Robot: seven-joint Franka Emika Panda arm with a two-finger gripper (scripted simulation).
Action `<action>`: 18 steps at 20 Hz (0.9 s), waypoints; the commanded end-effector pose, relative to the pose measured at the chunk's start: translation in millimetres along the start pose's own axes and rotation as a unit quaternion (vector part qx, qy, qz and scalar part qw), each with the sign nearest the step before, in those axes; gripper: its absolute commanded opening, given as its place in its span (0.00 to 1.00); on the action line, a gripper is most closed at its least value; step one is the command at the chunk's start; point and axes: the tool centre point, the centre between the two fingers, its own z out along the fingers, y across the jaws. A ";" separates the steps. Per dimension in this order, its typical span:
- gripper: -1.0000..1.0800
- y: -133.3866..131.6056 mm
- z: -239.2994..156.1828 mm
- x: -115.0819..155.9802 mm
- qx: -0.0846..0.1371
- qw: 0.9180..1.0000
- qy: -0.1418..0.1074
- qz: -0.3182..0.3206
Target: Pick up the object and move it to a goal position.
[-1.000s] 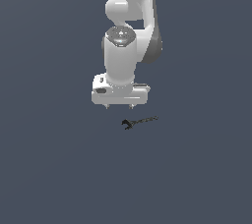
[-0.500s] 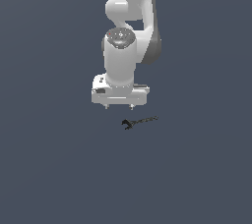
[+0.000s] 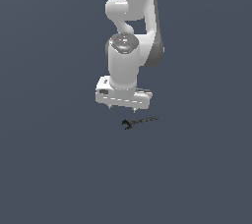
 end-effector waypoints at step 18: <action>0.96 -40.1 40.8 -9.6 0.013 0.971 -0.008 0.240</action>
